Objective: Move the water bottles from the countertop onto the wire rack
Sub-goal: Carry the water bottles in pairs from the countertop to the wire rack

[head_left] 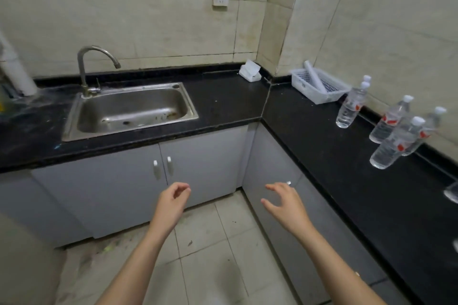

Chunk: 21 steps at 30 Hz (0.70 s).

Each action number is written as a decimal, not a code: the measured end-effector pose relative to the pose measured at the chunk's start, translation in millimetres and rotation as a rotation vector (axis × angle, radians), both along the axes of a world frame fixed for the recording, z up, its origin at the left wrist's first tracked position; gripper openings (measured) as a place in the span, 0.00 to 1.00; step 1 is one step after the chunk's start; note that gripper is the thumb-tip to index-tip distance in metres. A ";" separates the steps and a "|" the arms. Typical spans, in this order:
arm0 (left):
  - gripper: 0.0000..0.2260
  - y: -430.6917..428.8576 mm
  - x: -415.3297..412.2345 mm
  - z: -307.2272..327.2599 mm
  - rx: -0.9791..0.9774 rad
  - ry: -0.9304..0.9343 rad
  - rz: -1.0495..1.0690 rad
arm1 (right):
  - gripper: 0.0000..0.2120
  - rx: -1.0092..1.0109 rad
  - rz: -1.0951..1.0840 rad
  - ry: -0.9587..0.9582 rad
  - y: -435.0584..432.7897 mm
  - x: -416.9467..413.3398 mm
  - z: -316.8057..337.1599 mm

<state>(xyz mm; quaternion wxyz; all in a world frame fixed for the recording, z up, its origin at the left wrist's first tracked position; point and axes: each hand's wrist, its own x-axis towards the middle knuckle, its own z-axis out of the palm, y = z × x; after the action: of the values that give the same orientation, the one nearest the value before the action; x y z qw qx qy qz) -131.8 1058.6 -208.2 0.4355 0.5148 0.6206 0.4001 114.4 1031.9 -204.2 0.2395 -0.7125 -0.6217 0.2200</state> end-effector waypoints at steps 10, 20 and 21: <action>0.02 142.0 107.4 -25.0 -0.041 0.142 -0.289 | 0.22 -0.056 -0.143 -0.033 101.2 93.7 -21.2; 0.16 313.2 289.5 0.1 0.186 0.537 -0.541 | 0.24 0.009 -0.421 -0.095 222.6 254.4 -9.6; 0.17 323.0 307.5 0.6 0.218 0.592 -0.578 | 0.24 -0.008 -0.443 -0.128 228.7 268.0 -8.2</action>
<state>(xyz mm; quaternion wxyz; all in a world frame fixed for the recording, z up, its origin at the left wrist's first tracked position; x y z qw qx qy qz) 175.8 1381.6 -207.6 0.2758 0.8033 0.5032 0.1596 382.4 1260.6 -212.5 0.2394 -0.8451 -0.4629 0.1188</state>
